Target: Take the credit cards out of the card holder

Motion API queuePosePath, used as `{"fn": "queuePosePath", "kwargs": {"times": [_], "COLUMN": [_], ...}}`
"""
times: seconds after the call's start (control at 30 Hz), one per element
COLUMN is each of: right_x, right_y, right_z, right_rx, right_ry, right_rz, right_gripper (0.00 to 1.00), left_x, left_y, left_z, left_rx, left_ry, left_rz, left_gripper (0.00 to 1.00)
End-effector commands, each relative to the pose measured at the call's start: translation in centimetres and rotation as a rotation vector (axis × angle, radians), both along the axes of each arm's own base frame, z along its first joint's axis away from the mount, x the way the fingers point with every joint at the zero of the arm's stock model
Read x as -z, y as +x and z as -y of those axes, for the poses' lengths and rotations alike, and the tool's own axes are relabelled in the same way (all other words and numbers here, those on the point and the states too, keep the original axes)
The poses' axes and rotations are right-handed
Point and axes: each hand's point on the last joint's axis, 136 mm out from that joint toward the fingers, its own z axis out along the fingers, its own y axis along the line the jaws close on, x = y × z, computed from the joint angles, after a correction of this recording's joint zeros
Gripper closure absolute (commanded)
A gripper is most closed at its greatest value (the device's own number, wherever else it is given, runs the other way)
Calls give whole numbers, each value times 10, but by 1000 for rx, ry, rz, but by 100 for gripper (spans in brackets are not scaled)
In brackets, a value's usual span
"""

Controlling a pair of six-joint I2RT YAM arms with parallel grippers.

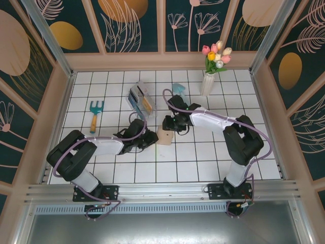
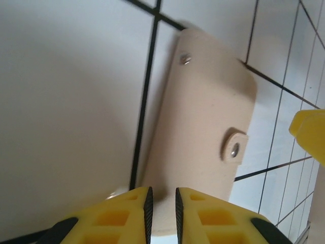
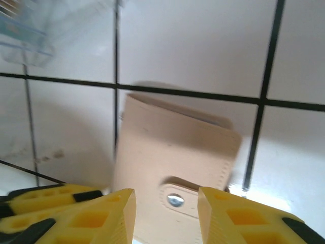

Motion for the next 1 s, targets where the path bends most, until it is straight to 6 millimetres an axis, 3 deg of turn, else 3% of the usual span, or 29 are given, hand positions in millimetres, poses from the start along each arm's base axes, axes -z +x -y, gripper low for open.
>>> {"fn": "queuePosePath", "kwargs": {"times": [0.0,0.2,0.57,0.8,0.97], "right_x": [10,23,35,37,50], "right_y": [-5,-3,-11,-11,-19], "right_z": [6,19,12,14,13], "right_rx": [63,129,84,80,57], "right_ry": [-76,-173,-313,-361,-356], "right_rz": [-40,-60,-32,-17,-57], "right_gripper": [61,60,61,49,49], "left_x": [1,2,9,20,24], "left_y": [4,-10,-14,-15,-15], "left_z": [5,13,14,8,6], "left_rx": [47,106,137,116,109], "left_ry": [23,-50,-36,4,17], "left_rz": [16,-11,-25,-49,-54], "left_gripper": [78,76,83,84,84]}}
